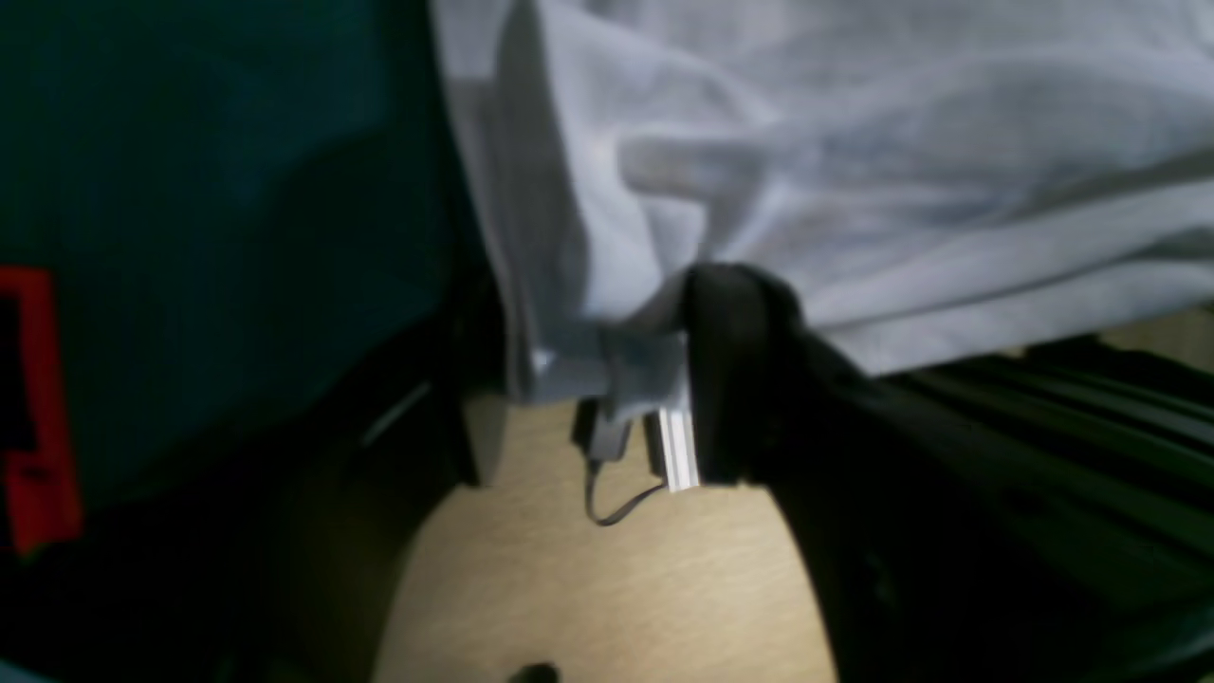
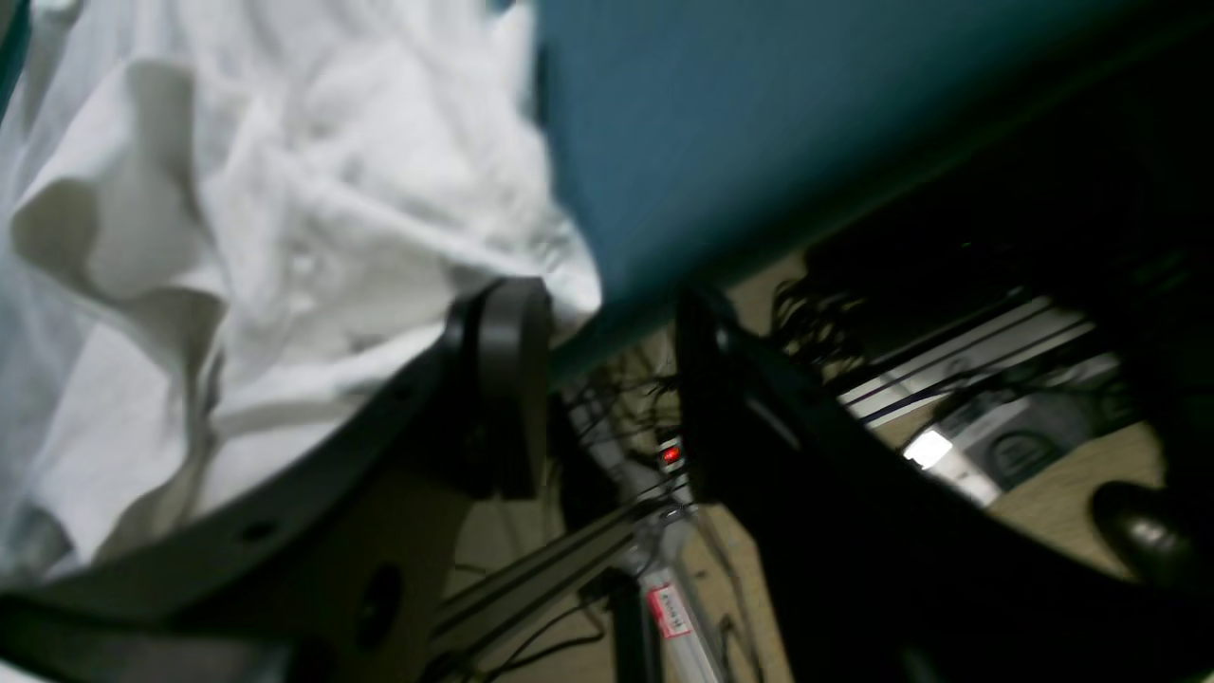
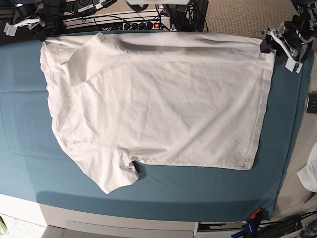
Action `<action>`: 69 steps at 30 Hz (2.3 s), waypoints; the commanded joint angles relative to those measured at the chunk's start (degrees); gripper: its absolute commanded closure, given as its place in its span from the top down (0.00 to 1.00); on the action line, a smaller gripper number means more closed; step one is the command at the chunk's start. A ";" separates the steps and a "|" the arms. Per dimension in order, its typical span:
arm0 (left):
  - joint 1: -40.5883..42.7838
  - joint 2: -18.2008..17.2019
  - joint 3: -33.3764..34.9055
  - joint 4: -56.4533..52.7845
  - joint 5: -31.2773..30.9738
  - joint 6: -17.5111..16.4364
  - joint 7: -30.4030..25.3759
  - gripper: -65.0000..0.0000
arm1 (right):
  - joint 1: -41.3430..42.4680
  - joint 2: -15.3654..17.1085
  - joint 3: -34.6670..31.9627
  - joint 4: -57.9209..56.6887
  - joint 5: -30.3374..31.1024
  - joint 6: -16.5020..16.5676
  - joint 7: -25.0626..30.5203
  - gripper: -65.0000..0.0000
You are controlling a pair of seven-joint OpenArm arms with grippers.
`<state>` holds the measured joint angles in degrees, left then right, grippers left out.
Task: Fold the T-shirt properly
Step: 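Pull the shirt further toward the arms and release both grippers, then reach right gripper to sleeve, left gripper to hem corner on opposite edge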
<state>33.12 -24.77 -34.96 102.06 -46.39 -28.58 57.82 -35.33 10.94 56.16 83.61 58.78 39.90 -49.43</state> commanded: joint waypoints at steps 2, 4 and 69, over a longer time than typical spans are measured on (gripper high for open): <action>0.35 -0.98 -0.48 0.42 3.89 0.48 0.00 0.47 | 0.31 1.11 2.34 0.76 -0.42 0.10 1.66 0.34; 0.35 -1.01 -0.48 0.46 5.38 1.38 -0.02 0.47 | 1.27 1.16 4.28 0.76 -0.81 0.10 1.66 0.34; -82.84 0.83 31.71 -84.96 9.81 5.03 -18.99 0.47 | 63.87 6.84 -39.71 -27.04 -50.69 -9.73 15.67 0.34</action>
<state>-48.16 -23.49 -3.11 16.49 -36.64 -23.22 38.44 26.81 16.95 16.32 55.59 7.40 30.00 -35.00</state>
